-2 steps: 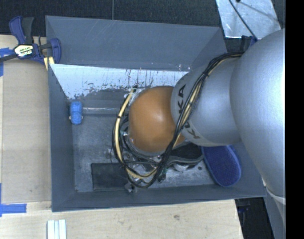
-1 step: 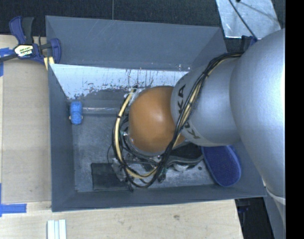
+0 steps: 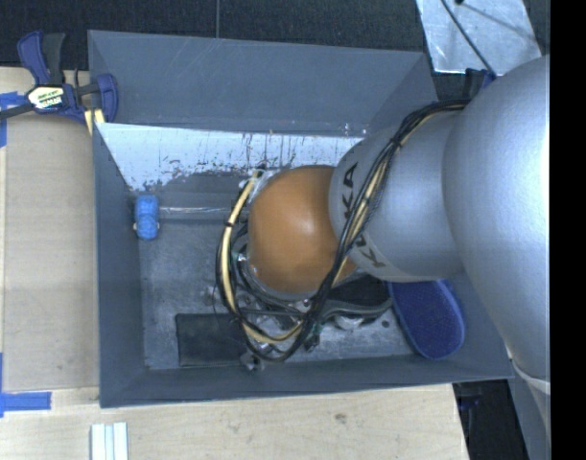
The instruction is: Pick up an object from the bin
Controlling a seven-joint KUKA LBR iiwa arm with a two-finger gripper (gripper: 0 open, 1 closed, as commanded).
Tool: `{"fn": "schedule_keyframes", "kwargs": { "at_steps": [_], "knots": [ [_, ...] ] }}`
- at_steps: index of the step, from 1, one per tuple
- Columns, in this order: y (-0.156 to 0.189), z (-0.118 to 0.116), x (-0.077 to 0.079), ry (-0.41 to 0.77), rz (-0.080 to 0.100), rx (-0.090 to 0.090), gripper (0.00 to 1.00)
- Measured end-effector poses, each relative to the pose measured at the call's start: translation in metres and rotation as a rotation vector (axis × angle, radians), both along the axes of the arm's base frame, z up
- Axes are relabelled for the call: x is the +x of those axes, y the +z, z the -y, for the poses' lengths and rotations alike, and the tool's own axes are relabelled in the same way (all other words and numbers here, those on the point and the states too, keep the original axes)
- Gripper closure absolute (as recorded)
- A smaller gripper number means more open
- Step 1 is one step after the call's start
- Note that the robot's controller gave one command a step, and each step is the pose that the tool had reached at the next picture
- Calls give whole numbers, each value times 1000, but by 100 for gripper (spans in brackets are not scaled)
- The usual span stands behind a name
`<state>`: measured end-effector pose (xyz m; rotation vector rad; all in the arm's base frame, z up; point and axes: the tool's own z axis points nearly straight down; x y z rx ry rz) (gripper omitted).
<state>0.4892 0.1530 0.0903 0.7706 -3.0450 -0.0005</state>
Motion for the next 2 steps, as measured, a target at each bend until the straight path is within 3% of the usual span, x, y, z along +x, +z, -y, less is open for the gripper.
{"fn": "schedule_keyframes", "kwargs": {
  "at_steps": [1,2],
  "knots": [
    [0,0,0,0,0,0,100],
    [0,0,0,0,0,0,0]
  ]
}}
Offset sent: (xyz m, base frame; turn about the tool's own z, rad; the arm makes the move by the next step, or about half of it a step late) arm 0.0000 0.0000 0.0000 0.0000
